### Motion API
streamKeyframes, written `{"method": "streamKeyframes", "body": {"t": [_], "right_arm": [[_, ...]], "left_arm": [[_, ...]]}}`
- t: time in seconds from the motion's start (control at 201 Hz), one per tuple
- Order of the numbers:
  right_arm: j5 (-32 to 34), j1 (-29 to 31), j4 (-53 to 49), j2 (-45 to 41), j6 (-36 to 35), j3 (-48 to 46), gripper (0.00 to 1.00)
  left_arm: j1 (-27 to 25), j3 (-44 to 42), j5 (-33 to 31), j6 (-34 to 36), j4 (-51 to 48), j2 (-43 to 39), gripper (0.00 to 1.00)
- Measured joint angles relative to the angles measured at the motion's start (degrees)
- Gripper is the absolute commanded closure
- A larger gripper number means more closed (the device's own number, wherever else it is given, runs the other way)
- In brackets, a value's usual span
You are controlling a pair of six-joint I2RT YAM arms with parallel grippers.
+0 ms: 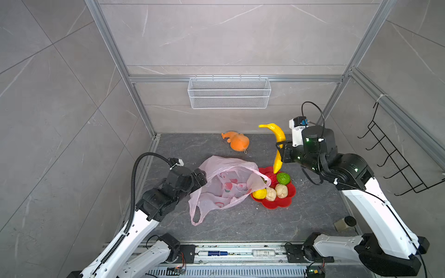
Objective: Take the fake fruits out of the plastic bag
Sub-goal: 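Raise the banana out of the bag with the right gripper toward the red plate, then lower the banana onto the red plate and open the right gripper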
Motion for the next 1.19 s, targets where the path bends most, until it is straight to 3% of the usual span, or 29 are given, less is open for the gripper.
{"method": "streamKeyframes", "body": {"t": [0.314,0.558,0.866,1.195], "right_arm": [[0.8,-13.0,-2.9,3.3,1.1,-17.0,0.98],[-6.5,-13.5,2.4,12.2,1.7,-28.5,0.97],[-12.0,-13.5,8.7,17.6,2.8,-32.3,0.92],[-13.5,-13.5,10.8,18.9,3.9,-34.5,0.59]], "left_arm": [[-0.1,3.1,-2.3,5.0,-6.4,-2.9,0.07],[-0.1,4.5,-5.7,6.3,-8.8,-2.9,0.04],[-0.1,4.9,-8.5,6.6,-9.6,-3.6,0.03],[-0.1,4.8,-8.9,6.6,-9.5,-3.7,0.02]]}}
